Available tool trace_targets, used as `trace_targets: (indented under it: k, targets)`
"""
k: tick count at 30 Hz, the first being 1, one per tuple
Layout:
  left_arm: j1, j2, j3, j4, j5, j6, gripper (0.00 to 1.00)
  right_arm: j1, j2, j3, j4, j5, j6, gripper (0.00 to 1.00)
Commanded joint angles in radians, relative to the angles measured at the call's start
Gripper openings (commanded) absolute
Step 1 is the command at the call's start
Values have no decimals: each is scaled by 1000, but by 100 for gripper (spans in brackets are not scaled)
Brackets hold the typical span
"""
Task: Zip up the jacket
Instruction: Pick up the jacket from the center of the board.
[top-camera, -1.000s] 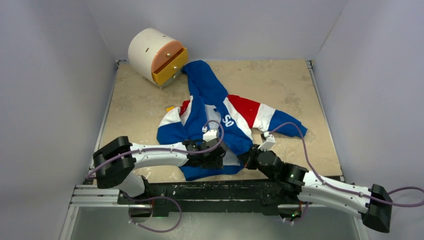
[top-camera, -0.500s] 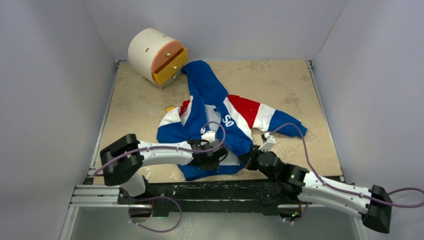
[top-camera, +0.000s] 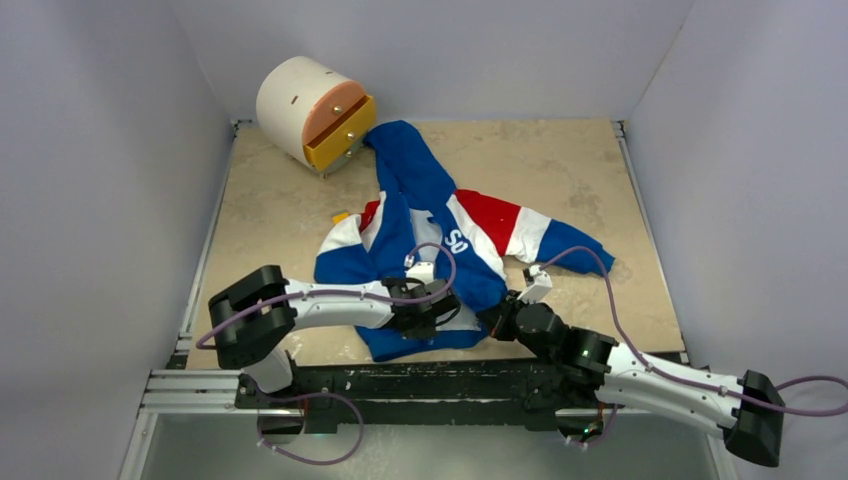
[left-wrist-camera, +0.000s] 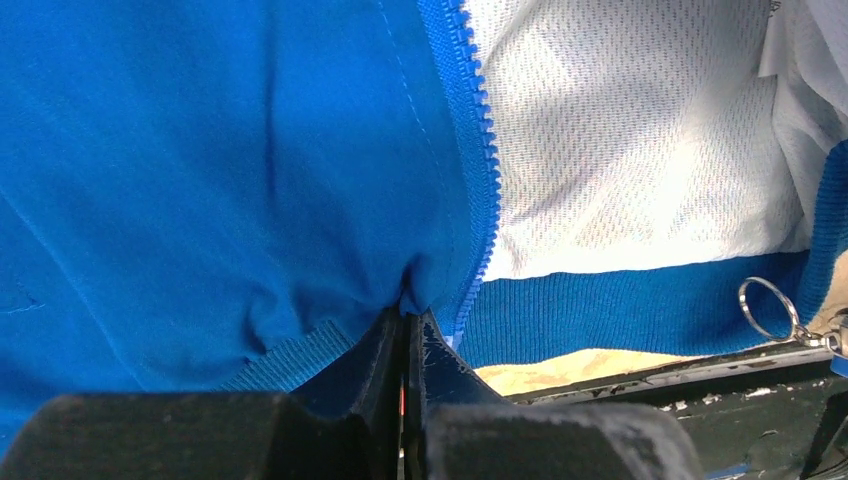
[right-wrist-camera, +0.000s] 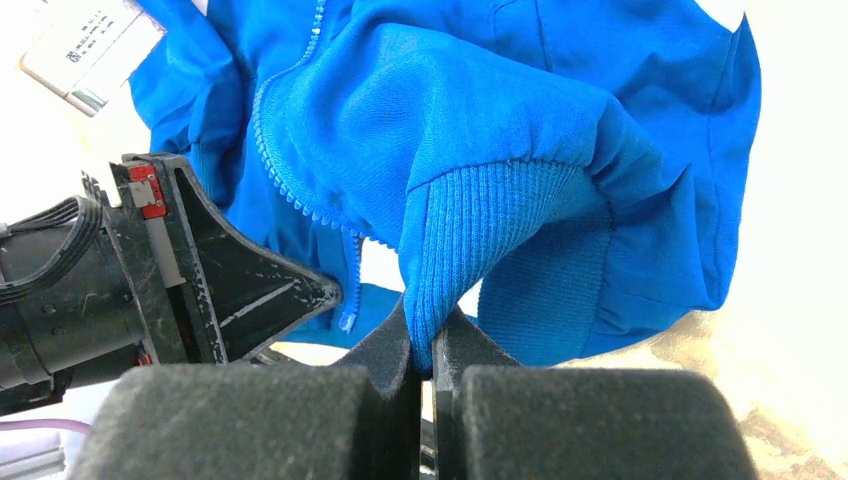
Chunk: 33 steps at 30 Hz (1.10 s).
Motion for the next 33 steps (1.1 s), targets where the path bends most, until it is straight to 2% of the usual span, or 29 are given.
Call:
trace_targets:
  k: [1,5,8,11,16,21,24,26,30,33]
  targets:
    - [-5,-49,44,-70,-55,-6,0,0,-8,-2,-12,42,18,0]
    - [-5,-166,49,-116,-115,-13,0,0,-2,6,-10,39,5,0]
    - [-4,-307,-1,-71,-150,-4,0,-1,7,20,-13,36,-3,0]
    - [-4,-473,-129,72,-170,48,0,0,8,32,41,8,-56,0]
    - [-2,-784,-333,316,-254,87,0,0,-7,48,206,-87,-259,0]
    - [-2,-1009,-478,593,-353,230,0,-2,-10,155,202,-83,-406,0]
    - [-1,-1035,-472,651,-363,337,0,-2,15,242,210,-125,-494,0]
    - [-1,-1014,-446,694,-339,406,0,-3,51,312,195,-141,-612,0]
    - [-1,-944,-413,824,-245,535,0,-2,94,416,196,-176,-729,0]
    - [2,-917,-421,910,-226,601,0,-3,129,469,203,-167,-771,0]
